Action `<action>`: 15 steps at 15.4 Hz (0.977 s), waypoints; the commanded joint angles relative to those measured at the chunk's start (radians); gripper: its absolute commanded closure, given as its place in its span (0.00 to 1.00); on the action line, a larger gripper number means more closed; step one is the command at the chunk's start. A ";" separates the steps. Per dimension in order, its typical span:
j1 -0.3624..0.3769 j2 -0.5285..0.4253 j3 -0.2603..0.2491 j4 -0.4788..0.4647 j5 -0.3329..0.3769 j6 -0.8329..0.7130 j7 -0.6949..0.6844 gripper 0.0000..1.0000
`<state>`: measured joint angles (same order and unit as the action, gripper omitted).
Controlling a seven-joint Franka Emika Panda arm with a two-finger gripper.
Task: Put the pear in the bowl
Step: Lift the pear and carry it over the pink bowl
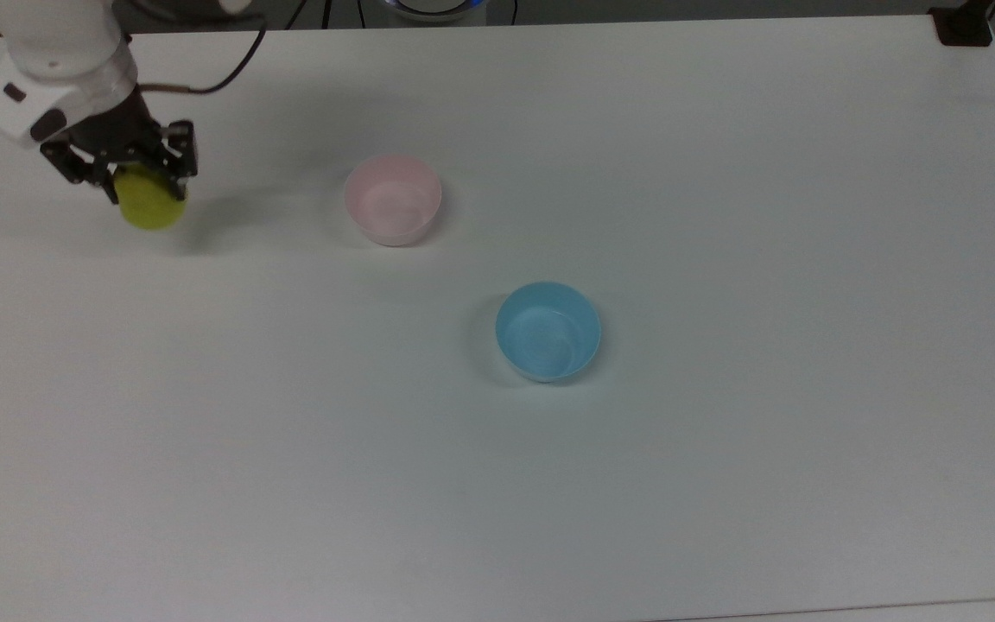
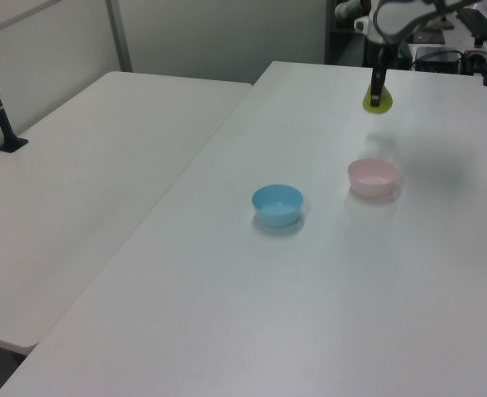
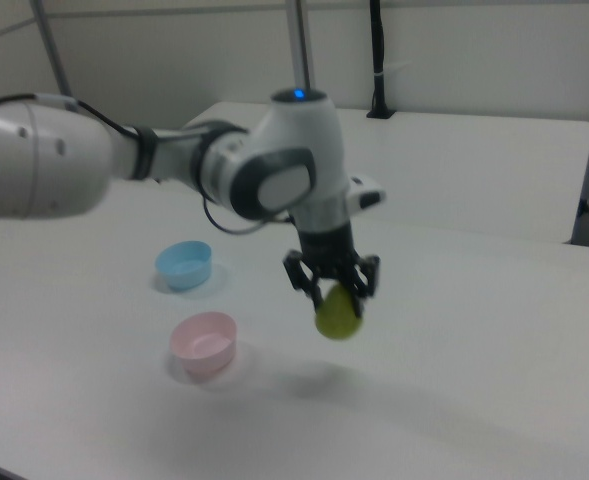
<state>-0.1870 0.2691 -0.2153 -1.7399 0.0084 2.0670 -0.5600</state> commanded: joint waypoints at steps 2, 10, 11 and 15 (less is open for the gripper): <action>0.035 -0.140 0.083 0.056 -0.019 -0.223 0.123 0.88; 0.124 -0.336 0.238 -0.090 -0.018 -0.296 0.351 0.87; 0.138 -0.359 0.241 -0.146 -0.018 -0.256 0.364 0.87; 0.164 -0.387 0.266 -0.305 -0.018 -0.089 0.385 0.87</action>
<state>-0.0345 -0.0568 0.0345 -1.8884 0.0065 1.8487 -0.2015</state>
